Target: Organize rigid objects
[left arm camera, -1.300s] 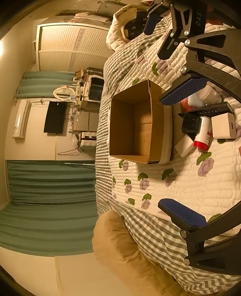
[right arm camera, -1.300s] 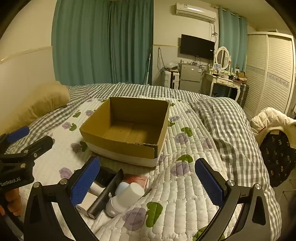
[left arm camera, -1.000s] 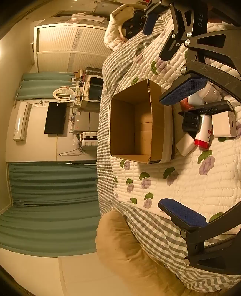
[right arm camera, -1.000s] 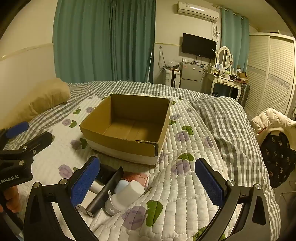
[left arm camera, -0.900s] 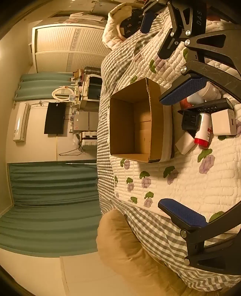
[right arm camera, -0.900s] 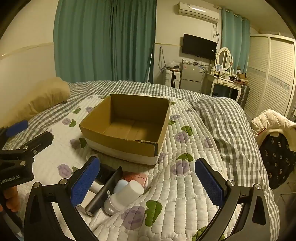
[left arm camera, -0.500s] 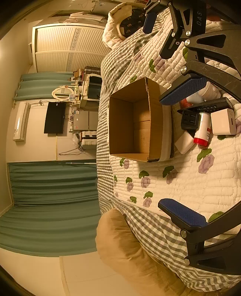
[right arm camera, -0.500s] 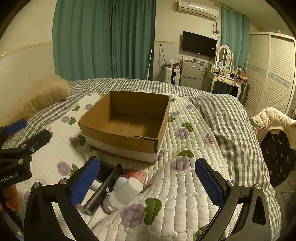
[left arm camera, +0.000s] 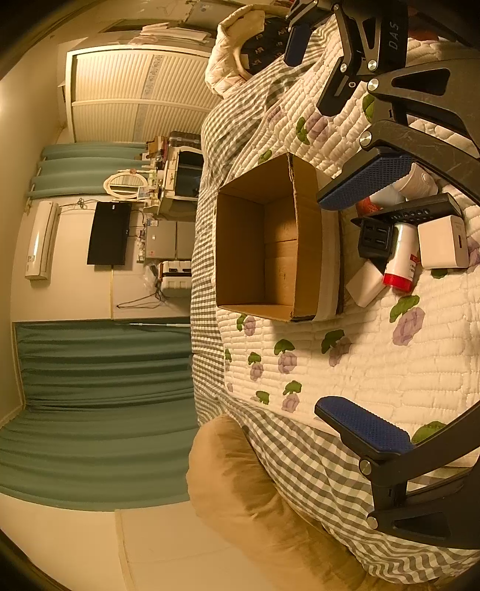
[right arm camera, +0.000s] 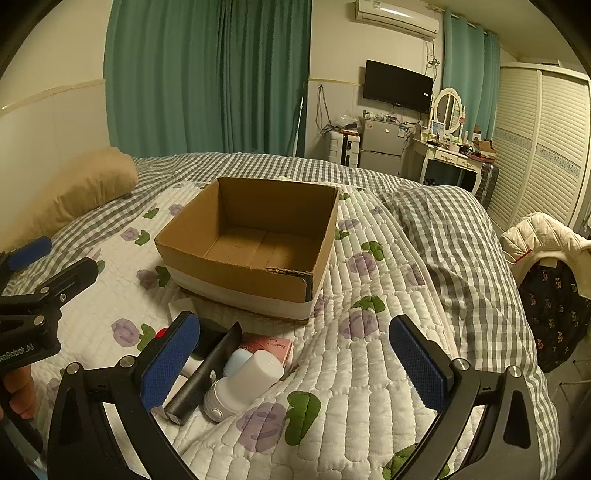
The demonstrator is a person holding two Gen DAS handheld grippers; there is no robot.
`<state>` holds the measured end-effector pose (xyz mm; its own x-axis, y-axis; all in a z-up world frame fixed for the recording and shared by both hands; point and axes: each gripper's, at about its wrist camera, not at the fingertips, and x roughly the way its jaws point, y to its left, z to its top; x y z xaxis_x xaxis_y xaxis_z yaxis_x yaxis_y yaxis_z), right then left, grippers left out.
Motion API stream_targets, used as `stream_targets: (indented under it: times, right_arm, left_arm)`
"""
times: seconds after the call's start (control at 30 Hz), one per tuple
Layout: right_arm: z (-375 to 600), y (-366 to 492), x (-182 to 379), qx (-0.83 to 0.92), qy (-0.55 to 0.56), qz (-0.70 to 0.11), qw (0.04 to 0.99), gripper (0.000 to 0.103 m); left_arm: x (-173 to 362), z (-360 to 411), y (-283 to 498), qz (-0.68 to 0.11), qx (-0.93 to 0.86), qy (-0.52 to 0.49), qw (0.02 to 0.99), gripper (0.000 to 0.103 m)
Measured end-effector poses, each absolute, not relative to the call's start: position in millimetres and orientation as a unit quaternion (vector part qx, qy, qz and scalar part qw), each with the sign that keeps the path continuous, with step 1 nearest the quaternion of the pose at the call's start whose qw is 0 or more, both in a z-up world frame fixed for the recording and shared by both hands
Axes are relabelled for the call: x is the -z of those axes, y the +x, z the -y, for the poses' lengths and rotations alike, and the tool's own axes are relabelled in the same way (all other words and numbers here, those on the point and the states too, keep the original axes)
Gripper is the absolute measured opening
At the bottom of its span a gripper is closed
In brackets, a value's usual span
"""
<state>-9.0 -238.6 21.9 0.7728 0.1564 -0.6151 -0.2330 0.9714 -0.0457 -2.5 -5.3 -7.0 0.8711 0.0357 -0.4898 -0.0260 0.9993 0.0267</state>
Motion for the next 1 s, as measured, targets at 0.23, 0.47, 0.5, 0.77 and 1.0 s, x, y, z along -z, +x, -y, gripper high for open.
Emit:
stream_targets:
  times: [0.23, 0.47, 0.5, 0.77, 1.0]
  right_arm:
    - [236, -8, -22, -0.106, -0.061, -0.325, 0.938, 0.103]
    - [233, -7, -21, -0.108, -0.061, -0.327, 0.937, 0.103]
    - [233, -7, -20, -0.109, -0.060, -0.328, 0.937, 0.103]
    - [237, -5, -16, -0.108, -0.056, -0.336, 0.934, 0.103]
    - [238, -3, -14, -0.107, -0.057, -0.339, 0.933, 0.103]
  left_arm:
    - [7, 0, -4, -0.257, -0.020, 0.005, 0.966, 0.103]
    - [6, -5, -3, -0.260, -0.023, 0.000, 0.965, 0.103]
    - [6, -5, -2, -0.261, -0.023, 0.000, 0.965, 0.103]
    - [7, -5, -2, -0.264, -0.021, 0.000, 0.964, 0.103]
    - [7, 0, -1, -0.265, -0.018, 0.005, 0.964, 0.103]
